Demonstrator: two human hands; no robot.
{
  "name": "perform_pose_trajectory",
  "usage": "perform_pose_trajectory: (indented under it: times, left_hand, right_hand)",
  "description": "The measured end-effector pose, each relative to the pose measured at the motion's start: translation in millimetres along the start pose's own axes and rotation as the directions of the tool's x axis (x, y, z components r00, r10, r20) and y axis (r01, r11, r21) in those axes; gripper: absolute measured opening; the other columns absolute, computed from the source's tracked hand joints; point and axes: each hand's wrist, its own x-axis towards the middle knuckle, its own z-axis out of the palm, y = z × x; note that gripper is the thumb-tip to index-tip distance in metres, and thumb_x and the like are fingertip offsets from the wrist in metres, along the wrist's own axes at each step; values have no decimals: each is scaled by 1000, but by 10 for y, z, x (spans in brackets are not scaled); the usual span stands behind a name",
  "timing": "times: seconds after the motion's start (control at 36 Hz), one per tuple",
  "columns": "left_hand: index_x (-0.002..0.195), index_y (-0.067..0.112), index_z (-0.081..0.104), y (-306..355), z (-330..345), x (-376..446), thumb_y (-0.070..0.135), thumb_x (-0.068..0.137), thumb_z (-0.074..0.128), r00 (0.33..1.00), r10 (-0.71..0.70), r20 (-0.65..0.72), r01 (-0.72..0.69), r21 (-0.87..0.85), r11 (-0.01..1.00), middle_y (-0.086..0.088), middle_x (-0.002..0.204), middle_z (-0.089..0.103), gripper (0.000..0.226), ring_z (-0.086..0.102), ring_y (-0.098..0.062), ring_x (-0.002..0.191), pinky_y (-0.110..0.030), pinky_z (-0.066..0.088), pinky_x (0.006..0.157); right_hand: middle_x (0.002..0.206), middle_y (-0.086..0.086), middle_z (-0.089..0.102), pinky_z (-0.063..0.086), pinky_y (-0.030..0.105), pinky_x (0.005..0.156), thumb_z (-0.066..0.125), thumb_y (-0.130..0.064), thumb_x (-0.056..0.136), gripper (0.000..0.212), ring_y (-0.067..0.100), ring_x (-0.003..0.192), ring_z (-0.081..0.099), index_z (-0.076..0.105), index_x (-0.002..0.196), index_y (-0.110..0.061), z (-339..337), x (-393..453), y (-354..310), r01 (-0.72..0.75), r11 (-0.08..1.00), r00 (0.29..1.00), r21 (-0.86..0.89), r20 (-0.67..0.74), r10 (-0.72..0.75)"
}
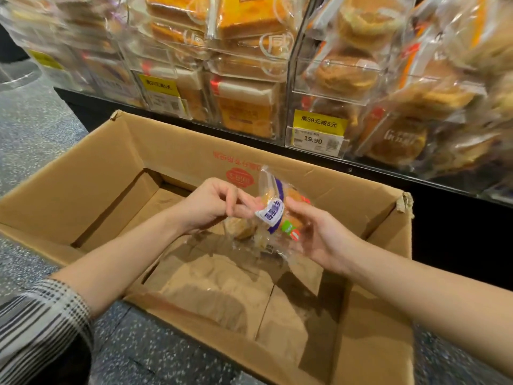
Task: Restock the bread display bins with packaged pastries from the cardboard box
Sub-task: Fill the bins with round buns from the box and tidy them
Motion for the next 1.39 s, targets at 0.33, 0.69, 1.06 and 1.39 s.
perform_pose_trajectory:
  times: [0.33,0.69,1.06,1.39]
  left_hand:
    - [117,13,61,-607,-118,432,9,89,60,914,-367,-172,353,781,515,-4,116,64,29,59,-17,104,-24,45,93]
    - [151,10,20,-1085,567,522,50,91,47,910,-365,198,-269,951,-153,-8,158,18,77,17,-24,144,-40,12,118]
    - [143,17,33,-1121,631,583,12,82,66,821,-460,339,-395,918,-29,-9,140,44,70,44,-24,124,-39,43,102]
    - [144,16,32,-1023,104,344,18,98,47,839,-532,-114,391,806,444,-10,122,59,49,56,-21,103,-26,43,81]
  right_hand:
    - [102,-10,55,47,22,74,86,-29,67,55,11,94,55,46,105,-28,-369,-133,-177,152,196,794,-969,1,-608]
    - [120,-4,60,52,27,80,71,-36,83,58,16,105,59,36,128,-25,-573,-51,-189,32,-413,829,-910,254,-498]
    - [114,0,62,56,26,71,69,-34,85,62,15,94,62,33,134,-23,-657,0,-155,93,-494,917,-864,267,-295]
    - [107,-1,62,56,26,68,71,-36,83,59,14,87,61,37,129,-22,-664,14,-144,52,-457,943,-888,194,-270]
